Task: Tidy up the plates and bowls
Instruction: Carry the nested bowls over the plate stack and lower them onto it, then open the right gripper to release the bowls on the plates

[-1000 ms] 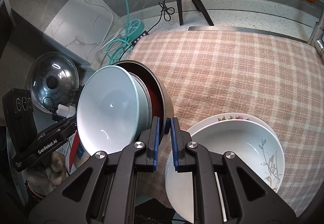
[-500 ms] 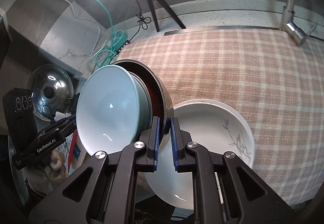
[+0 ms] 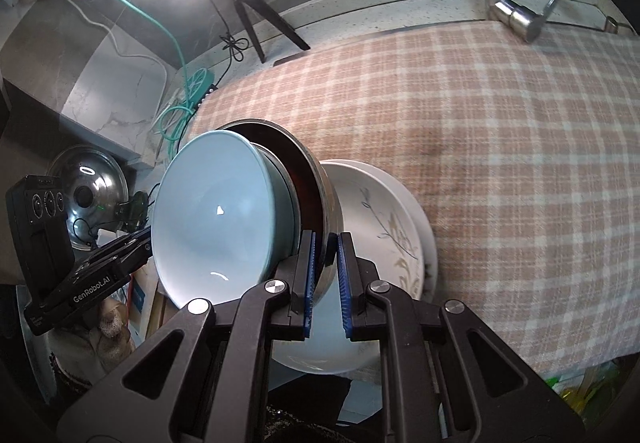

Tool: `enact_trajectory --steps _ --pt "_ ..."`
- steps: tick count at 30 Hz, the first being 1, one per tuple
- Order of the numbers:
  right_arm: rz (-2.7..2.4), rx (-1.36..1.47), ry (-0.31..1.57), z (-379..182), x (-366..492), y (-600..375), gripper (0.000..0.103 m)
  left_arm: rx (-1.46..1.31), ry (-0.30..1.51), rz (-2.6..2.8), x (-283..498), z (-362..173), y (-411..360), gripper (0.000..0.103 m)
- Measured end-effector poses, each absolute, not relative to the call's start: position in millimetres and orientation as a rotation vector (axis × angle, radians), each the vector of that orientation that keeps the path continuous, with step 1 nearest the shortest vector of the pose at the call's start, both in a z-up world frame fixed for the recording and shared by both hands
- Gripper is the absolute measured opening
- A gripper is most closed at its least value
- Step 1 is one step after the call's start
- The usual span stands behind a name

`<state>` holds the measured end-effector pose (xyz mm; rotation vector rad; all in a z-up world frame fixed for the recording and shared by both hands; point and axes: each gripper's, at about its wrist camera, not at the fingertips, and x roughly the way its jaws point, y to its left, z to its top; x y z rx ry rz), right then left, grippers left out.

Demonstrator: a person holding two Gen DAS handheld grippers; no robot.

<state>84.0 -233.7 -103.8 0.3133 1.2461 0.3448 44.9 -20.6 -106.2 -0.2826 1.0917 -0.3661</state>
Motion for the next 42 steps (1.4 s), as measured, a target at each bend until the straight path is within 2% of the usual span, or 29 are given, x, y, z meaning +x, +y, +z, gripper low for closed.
enact_trajectory --steps 33,42 --pt "0.323 0.354 1.278 -118 67 -260 0.014 -0.298 1.142 -0.372 40 -119 -37 0.009" --pt "0.325 0.355 1.278 -116 67 -260 0.014 -0.284 1.129 -0.377 39 -115 -39 0.012"
